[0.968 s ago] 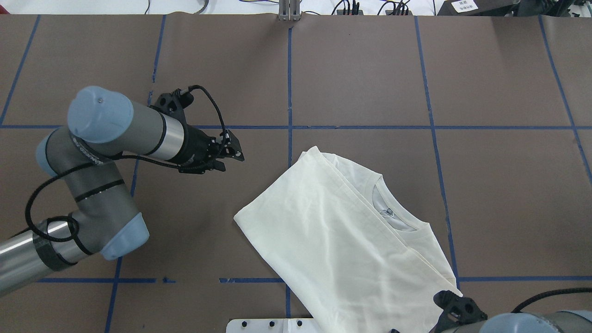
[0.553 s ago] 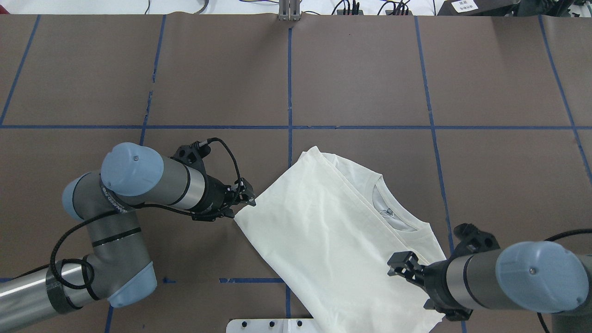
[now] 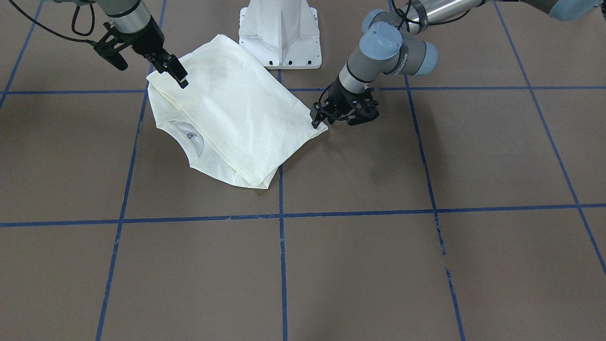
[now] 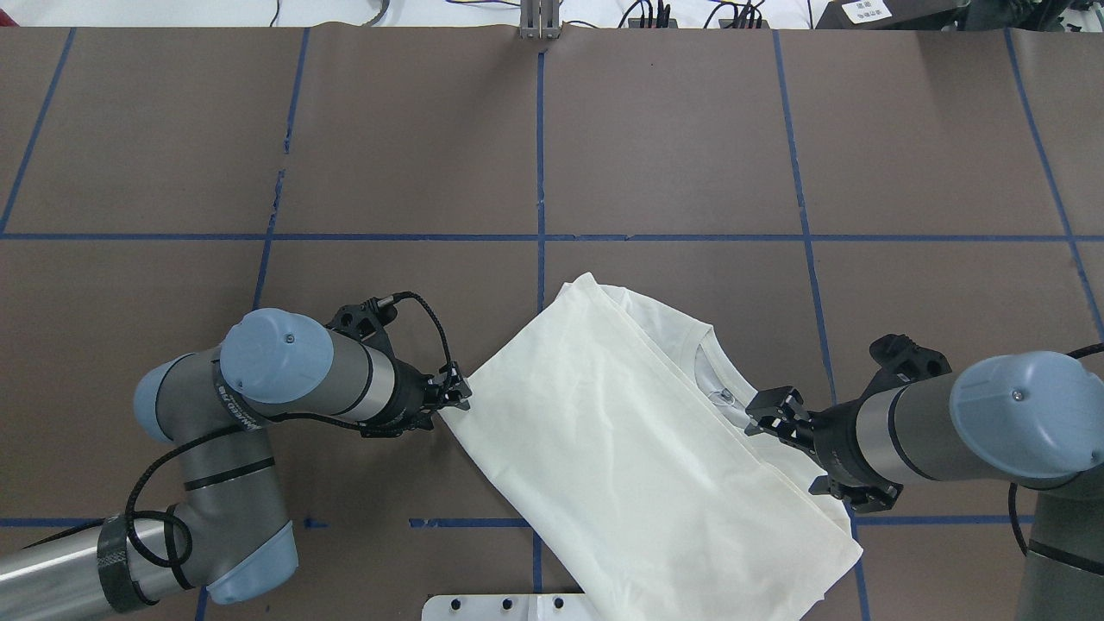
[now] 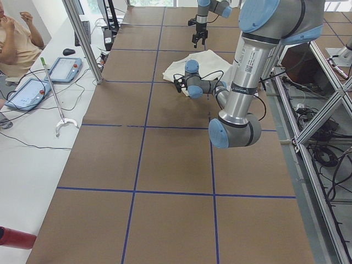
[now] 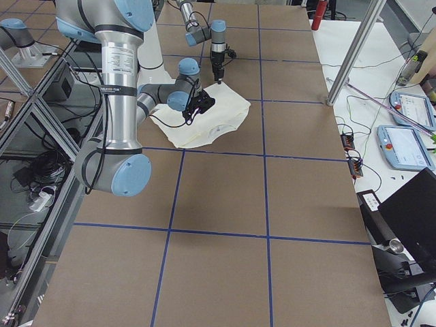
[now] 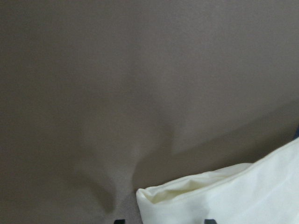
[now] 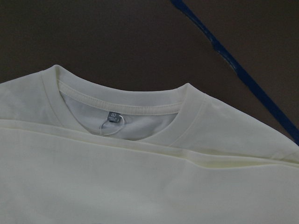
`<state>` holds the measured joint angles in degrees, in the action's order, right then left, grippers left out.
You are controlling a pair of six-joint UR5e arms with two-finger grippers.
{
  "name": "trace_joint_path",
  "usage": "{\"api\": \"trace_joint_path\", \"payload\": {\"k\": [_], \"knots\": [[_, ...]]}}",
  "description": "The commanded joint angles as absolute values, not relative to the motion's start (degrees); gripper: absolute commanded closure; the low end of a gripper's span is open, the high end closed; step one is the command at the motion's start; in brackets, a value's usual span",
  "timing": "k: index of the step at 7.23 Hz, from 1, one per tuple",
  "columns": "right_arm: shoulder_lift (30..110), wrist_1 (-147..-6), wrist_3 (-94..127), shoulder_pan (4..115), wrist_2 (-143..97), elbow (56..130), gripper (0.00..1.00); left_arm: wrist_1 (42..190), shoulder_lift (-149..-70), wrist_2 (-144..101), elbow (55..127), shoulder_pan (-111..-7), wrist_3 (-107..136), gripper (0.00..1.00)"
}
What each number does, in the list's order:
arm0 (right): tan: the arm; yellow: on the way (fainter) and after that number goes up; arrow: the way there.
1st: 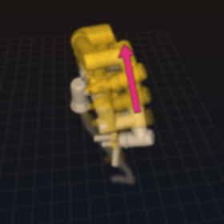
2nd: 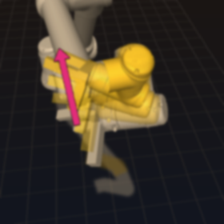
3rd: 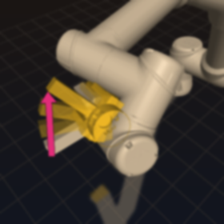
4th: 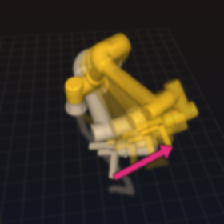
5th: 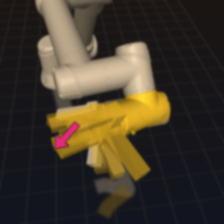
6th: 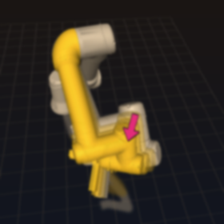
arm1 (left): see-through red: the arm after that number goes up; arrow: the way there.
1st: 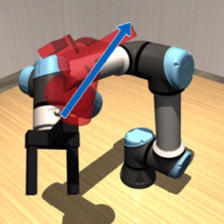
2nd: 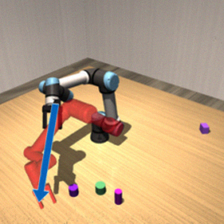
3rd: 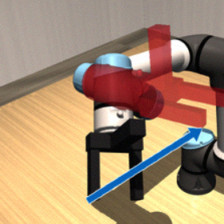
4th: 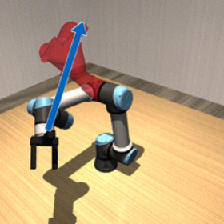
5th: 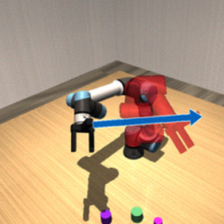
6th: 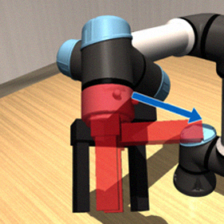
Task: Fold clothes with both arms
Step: 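Pull the far shirt edge with the left gripper while the right holds the collar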
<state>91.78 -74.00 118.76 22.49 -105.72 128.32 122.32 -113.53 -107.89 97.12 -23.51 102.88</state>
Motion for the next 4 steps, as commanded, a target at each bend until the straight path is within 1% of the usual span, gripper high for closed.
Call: {"api": "trace_joint_path", "payload": {"k": [1,2,4], "knots": [[91.76,-74.0,118.56,22.67,-105.82,128.23,0.0,122.26,-113.73,-106.61,96.77,-23.55,102.57,0.81],[91.76,-74.0,118.56,22.68,-105.82,128.23,0.0,122.26,-113.64,-106.61,96.94,-23.82,102.48,1.0],[91.67,-74.0,118.56,22.59,-105.82,128.14,0.0,122.26,-113.55,-106.52,97.12,-24.08,101.7,1.0]]}}
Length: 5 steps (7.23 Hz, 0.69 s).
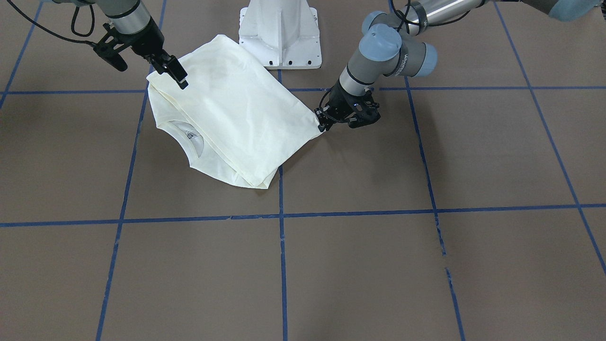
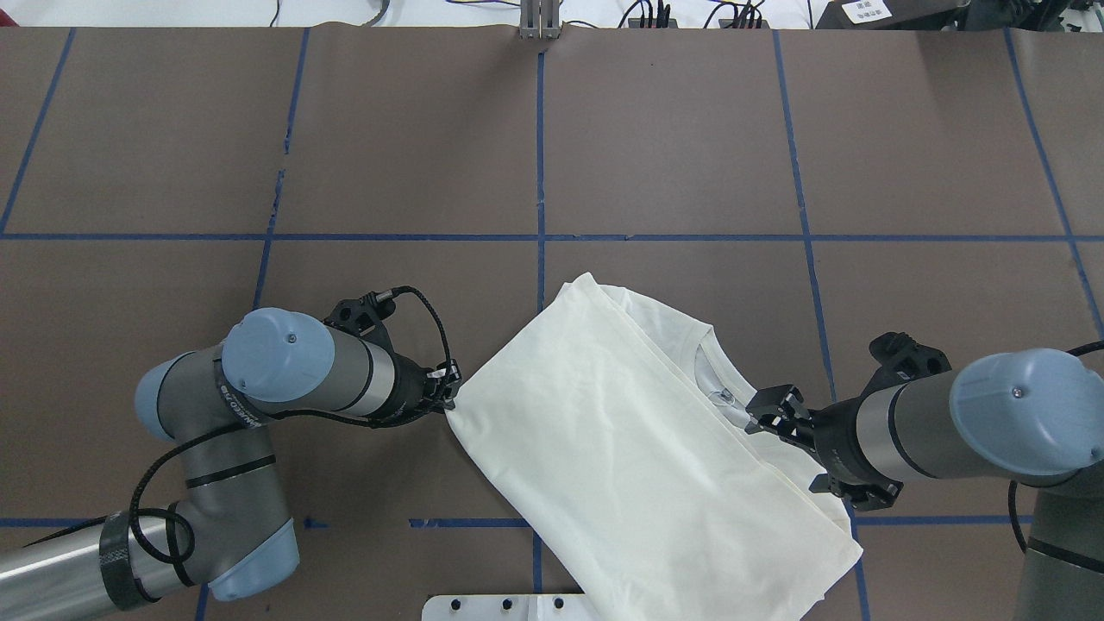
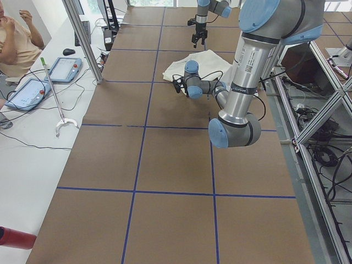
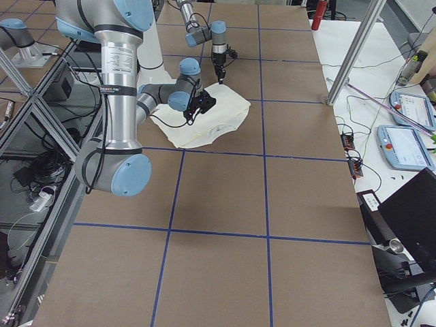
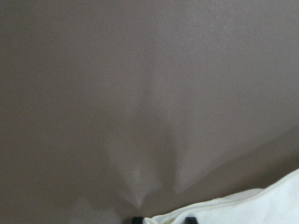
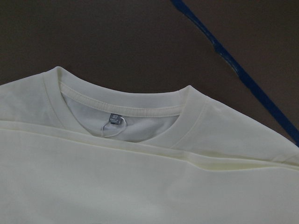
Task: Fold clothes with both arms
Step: 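Pull the far shirt edge with the left gripper while the right holds the collar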
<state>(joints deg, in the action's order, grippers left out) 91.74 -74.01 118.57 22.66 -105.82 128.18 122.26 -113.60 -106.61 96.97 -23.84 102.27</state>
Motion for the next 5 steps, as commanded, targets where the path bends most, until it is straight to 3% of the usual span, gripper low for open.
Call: {"api": "trace_joint_path", "payload": {"k": [1,3,5], "knots": [[91.67,-74.0,118.56,22.59,-105.82,128.23,0.0,122.26,-113.55,-106.09,97.73,-25.74,101.43,1.0],[91.5,-74.0,118.56,22.76,-105.47,128.15,0.0,120.69,-116.34,-105.56,97.48,-31.35,93.83,1.0],[90.88,-74.0,118.56,23.2,-104.94,128.23,0.0,121.37,-125.19,-104.41,86.82,-38.46,89.74,1.0]]}}
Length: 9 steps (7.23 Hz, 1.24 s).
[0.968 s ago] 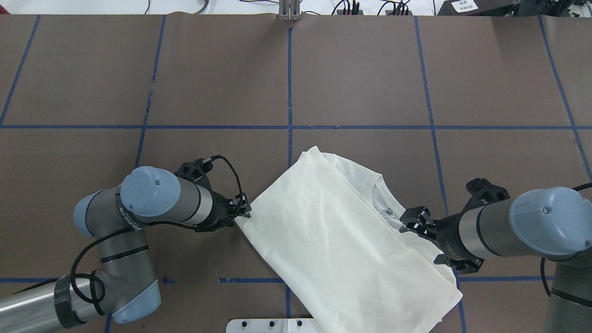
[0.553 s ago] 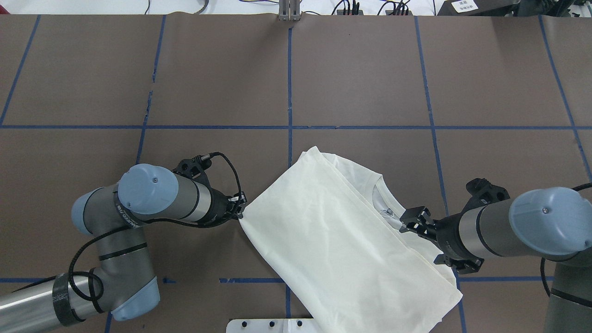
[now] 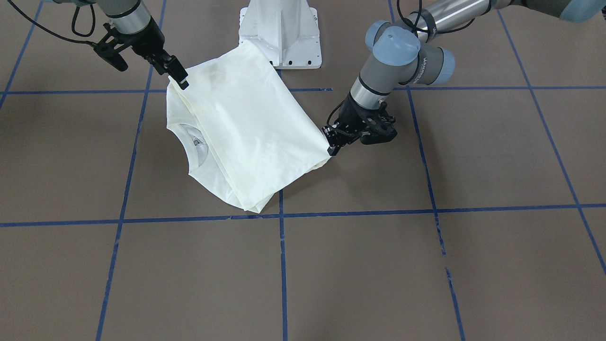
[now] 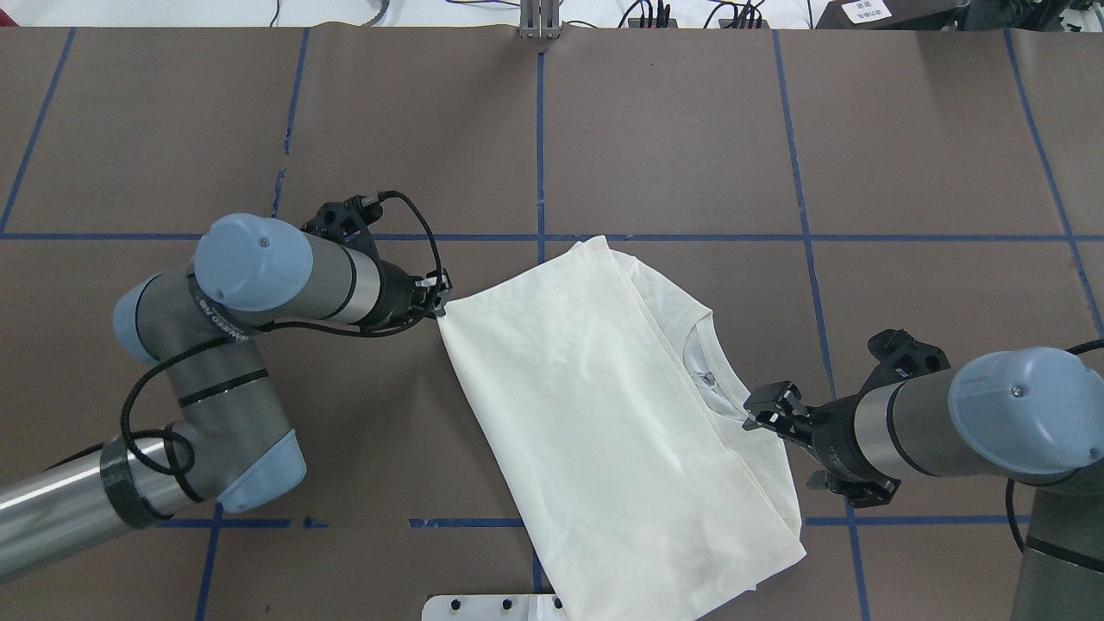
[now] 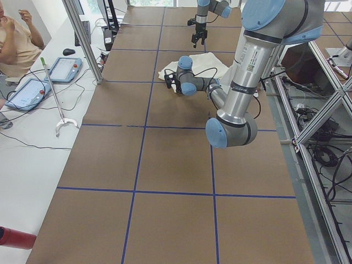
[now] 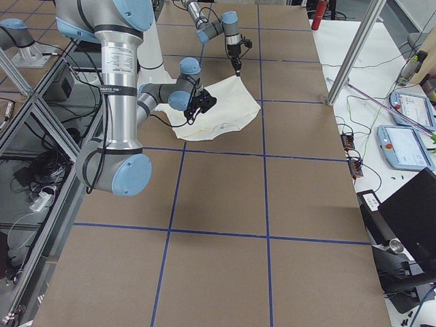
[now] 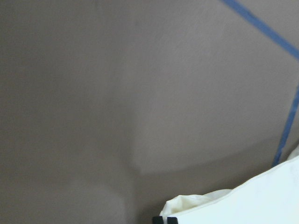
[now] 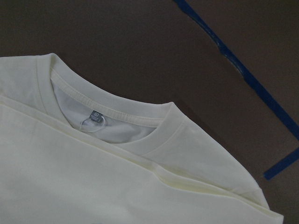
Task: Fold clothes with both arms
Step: 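Pull the far shirt edge with the left gripper while the right holds the collar, then move the right gripper to the collar corner nearest the robot while the left gripper rises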
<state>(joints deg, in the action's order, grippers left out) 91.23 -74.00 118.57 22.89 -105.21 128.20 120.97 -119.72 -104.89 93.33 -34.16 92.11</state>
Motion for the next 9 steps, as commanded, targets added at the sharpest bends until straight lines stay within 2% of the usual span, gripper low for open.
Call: {"api": "trace_joint_path", "payload": {"k": [1,3,4,5,7,8,9], "knots": [[89.14,-74.0,118.83,23.64,-104.85,128.15,0.0,121.55,-129.86,-104.33,80.83,-40.58,88.34,1.0],[86.59,-73.92,118.83,24.35,-104.41,127.19,0.0,129.84,-138.65,-103.54,63.82,-43.67,85.0,1.0],[83.61,-73.92,119.09,24.35,-103.72,124.83,0.0,134.08,-139.47,-101.45,60.42,-43.94,83.25,0.62],[81.5,-74.0,119.27,23.65,-100.93,122.28,0.0,134.64,-139.05,-101.77,61.95,-44.47,82.8,0.49],[75.97,-74.44,122.4,18.31,-94.88,117.1,0.0,133.16,-130.66,-106.66,77.61,-44.82,84.71,0.49],[75.76,-76.36,124.0,14.11,-90.92,116.72,0.0,131.85,-127.3,-109.14,83.26,-44.91,85.42,0.49],[74.2,-77.42,125.49,10.93,-87.31,114.8,0.0,130.1,-127.09,-109.16,85.06,-44.91,85.43,0.47]]}}
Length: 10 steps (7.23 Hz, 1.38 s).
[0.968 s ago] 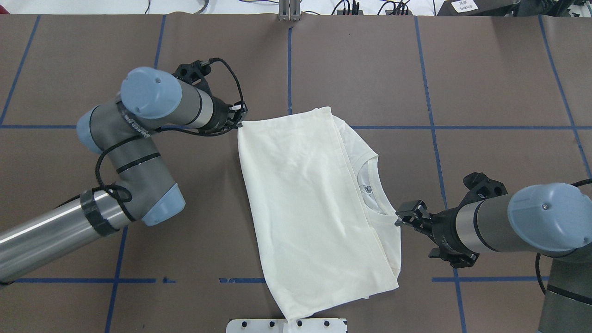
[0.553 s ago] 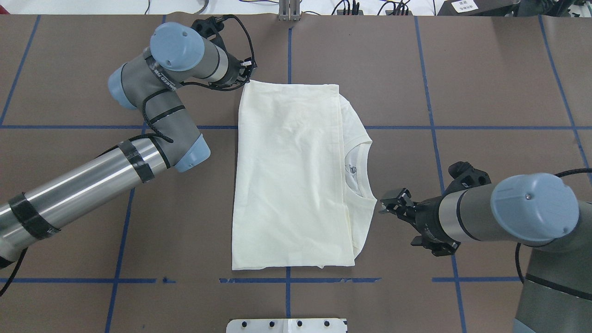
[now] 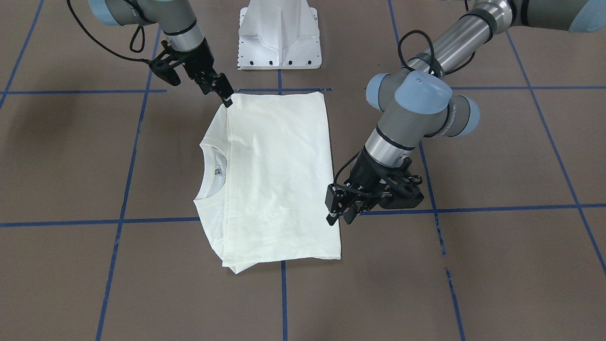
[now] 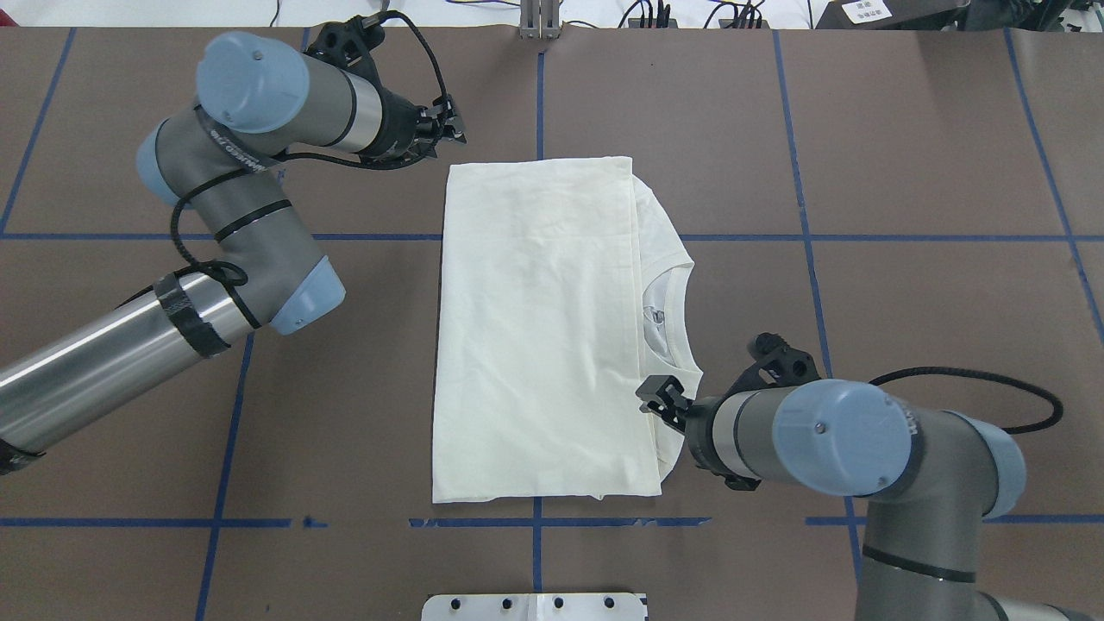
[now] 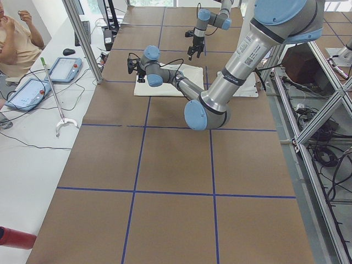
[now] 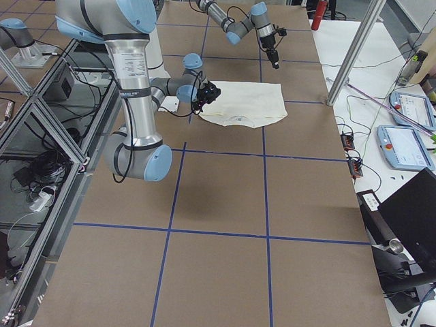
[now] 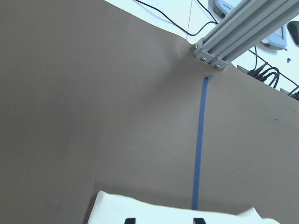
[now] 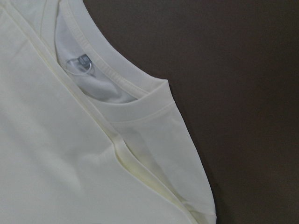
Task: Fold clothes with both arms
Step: 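Move the right gripper to the collar corner nearest the robot while the left gripper rises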
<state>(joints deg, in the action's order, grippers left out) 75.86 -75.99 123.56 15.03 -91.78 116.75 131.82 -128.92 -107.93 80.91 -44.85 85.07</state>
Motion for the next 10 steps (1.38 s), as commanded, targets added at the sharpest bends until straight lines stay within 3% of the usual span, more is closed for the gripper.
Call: {"api": "trace_joint_path", "payload": {"k": [1,2,3,4,10], "knots": [[72.35,-77.61,125.86,10.12,-86.23,112.26,0.01,129.3,-127.18,-109.16,85.6,-44.83,85.78,0.47],[72.16,-77.52,125.95,10.02,-86.05,111.28,0.06,129.2,-127.09,-109.16,85.61,-44.82,86.13,0.47],[72.07,-77.78,125.95,10.72,-86.04,111.36,0.21,129.2,-126.83,-109.16,85.87,-44.82,86.13,0.47],[72.33,-77.87,125.86,11.33,-86.04,111.27,0.24,129.2,-126.83,-109.07,85.87,-44.82,86.13,0.47],[72.95,-80.77,125.86,10.9,-86.04,111.88,0.26,129.11,-126.47,-109.16,85.96,-44.82,86.13,0.47]]}}
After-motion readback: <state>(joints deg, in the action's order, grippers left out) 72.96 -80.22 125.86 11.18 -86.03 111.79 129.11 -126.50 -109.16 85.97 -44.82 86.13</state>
